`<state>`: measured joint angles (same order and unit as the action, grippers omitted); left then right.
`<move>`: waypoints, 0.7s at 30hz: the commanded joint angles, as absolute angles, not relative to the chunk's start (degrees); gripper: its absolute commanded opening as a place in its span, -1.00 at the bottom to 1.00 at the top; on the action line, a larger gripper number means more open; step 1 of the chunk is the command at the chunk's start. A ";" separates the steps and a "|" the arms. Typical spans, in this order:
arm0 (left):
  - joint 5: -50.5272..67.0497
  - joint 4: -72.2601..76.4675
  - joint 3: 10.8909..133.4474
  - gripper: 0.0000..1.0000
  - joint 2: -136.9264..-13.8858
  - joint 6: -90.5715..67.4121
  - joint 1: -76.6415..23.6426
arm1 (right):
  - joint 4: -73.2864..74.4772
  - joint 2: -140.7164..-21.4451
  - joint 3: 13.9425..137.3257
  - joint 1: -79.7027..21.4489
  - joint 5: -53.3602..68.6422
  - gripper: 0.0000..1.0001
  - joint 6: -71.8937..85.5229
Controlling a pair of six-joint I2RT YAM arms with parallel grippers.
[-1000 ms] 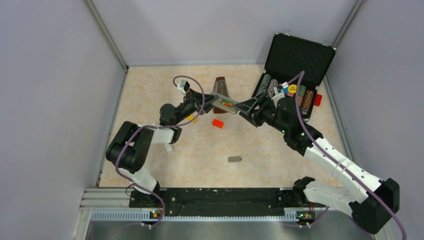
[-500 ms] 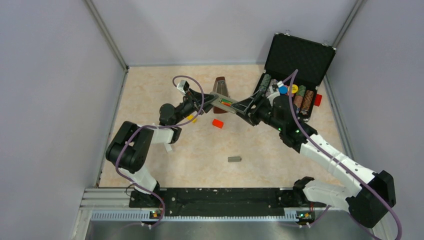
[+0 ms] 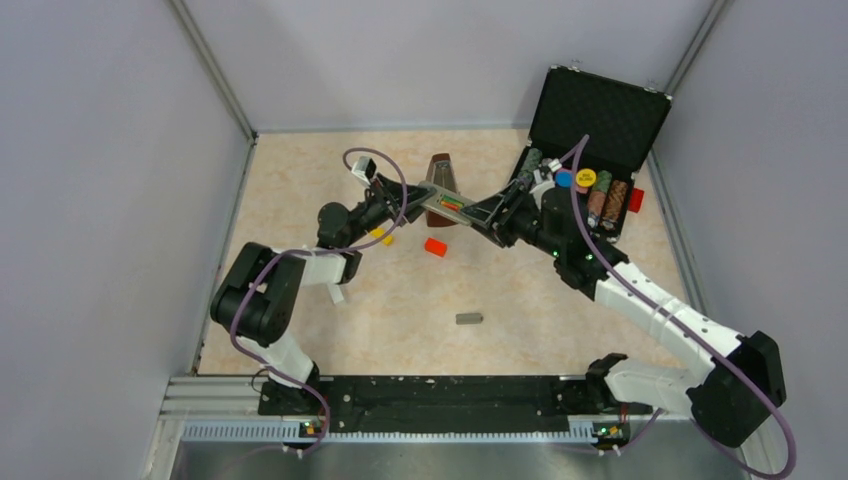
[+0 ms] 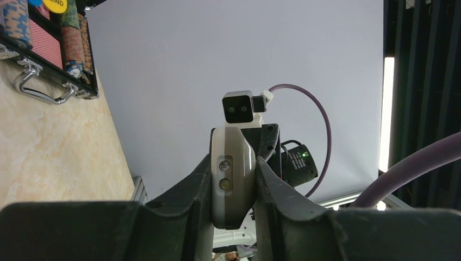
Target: Load the batteries into the remote control
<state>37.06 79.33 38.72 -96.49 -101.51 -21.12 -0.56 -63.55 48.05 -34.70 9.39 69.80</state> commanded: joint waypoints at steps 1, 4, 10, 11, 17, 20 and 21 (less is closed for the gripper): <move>39.12 84.61 43.05 -1.00 -91.41 -100.78 -22.11 | 3.44 -66.74 49.68 -34.37 10.24 -0.14 67.76; 38.75 85.99 42.82 -1.00 -91.70 -101.85 -22.08 | 4.66 -67.74 50.28 -34.37 10.35 -0.20 67.52; 38.16 87.69 42.68 -1.00 -92.03 -102.80 -22.12 | 6.92 -69.20 51.61 -34.37 10.63 -0.25 67.14; 38.18 87.69 42.63 -1.00 -91.95 -102.71 -22.10 | 7.39 -69.36 51.86 -34.38 10.61 -0.27 67.10; 39.85 84.04 42.91 -1.00 -89.85 -97.06 -22.07 | 13.07 -70.62 53.15 -34.37 10.11 -0.60 68.63; 41.32 78.17 43.19 -1.00 -86.91 -90.74 -22.06 | 13.32 -70.61 52.73 -34.32 9.95 -0.61 69.83; 41.90 76.18 43.28 -1.00 -85.86 -88.69 -22.14 | 13.43 -70.80 52.73 -34.28 10.05 -0.61 70.08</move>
